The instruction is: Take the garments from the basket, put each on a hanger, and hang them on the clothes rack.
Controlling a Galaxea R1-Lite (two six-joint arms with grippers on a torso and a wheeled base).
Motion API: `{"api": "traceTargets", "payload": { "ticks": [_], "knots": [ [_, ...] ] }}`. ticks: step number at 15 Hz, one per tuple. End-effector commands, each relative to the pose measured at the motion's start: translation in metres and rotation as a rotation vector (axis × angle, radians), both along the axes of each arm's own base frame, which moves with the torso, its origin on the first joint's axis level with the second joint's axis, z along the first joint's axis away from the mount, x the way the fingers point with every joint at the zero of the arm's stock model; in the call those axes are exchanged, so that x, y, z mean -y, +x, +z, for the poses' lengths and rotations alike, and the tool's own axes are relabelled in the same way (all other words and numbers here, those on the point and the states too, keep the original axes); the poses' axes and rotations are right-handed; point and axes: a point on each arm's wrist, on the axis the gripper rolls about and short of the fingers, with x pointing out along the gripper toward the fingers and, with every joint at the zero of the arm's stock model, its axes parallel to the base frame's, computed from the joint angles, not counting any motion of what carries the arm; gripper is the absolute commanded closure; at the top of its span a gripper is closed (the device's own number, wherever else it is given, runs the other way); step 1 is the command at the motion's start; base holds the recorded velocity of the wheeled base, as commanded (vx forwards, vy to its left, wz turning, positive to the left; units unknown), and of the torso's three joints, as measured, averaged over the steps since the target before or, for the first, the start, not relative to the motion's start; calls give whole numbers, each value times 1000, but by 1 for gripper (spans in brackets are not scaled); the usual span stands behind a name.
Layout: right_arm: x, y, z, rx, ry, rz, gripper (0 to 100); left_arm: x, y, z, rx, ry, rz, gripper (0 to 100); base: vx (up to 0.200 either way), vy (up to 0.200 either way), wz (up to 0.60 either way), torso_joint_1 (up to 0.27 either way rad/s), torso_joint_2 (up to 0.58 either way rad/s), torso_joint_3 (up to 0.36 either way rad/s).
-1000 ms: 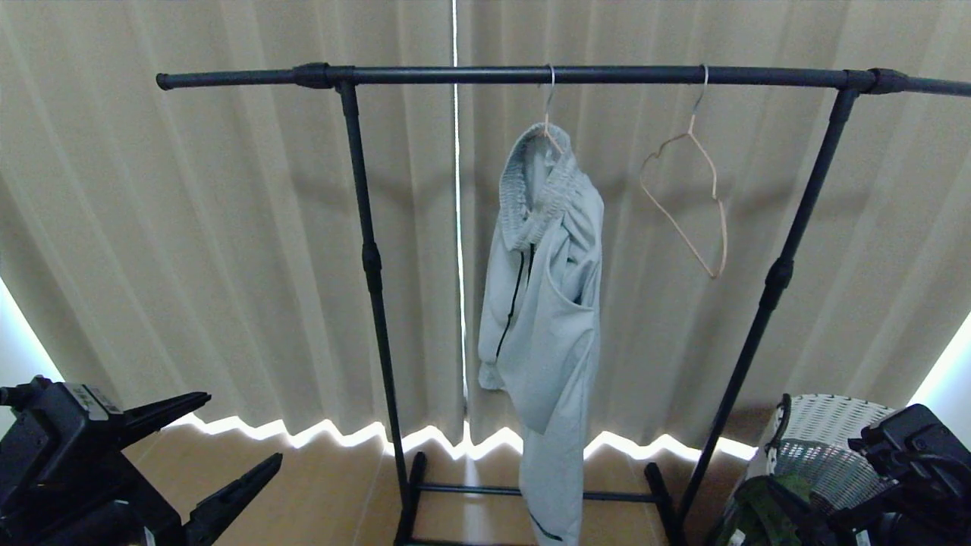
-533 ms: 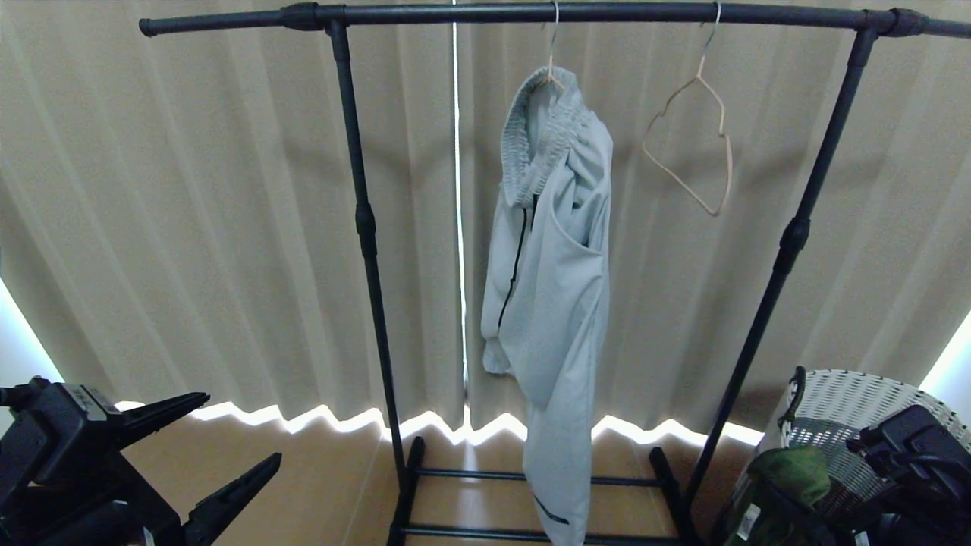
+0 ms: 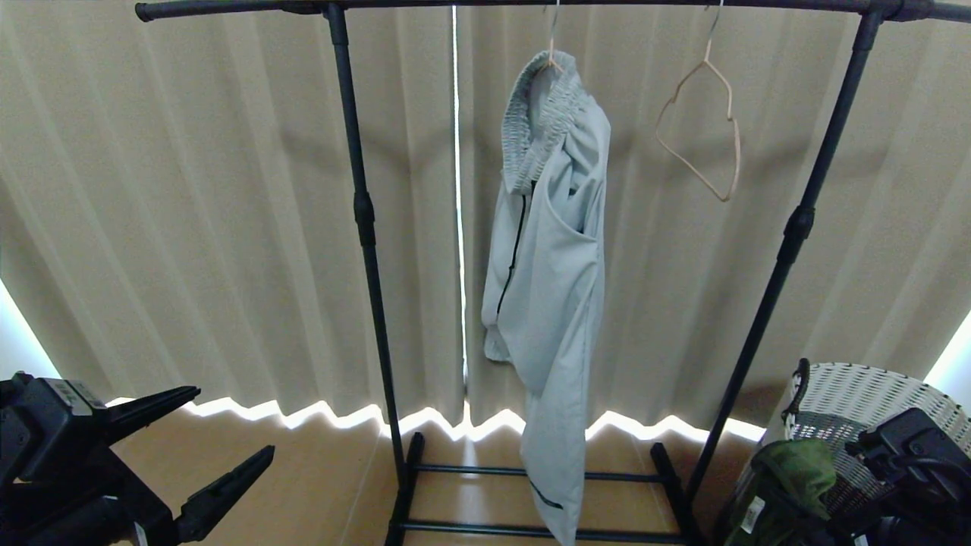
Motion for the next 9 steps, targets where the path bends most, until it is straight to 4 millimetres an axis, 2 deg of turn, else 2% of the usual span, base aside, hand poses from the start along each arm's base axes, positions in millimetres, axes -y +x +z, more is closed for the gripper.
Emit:
{"api": "traceTargets", "payload": {
  "ticks": [1,8,9],
  "knots": [
    [0,0,0,-2,-1,1,0,0,-1,2,11,-4,0,0,0,0,0,0,0,0],
    [-2,0,-3,-16,-6,17,0,0,-1,1,6,2,-6,0,0,0,0,0,0,0],
    [-3,0,-3,-16,-6,19,0,0,-1,1,7,3,-6,0,0,-200,0,2,2,7]
  ]
}}
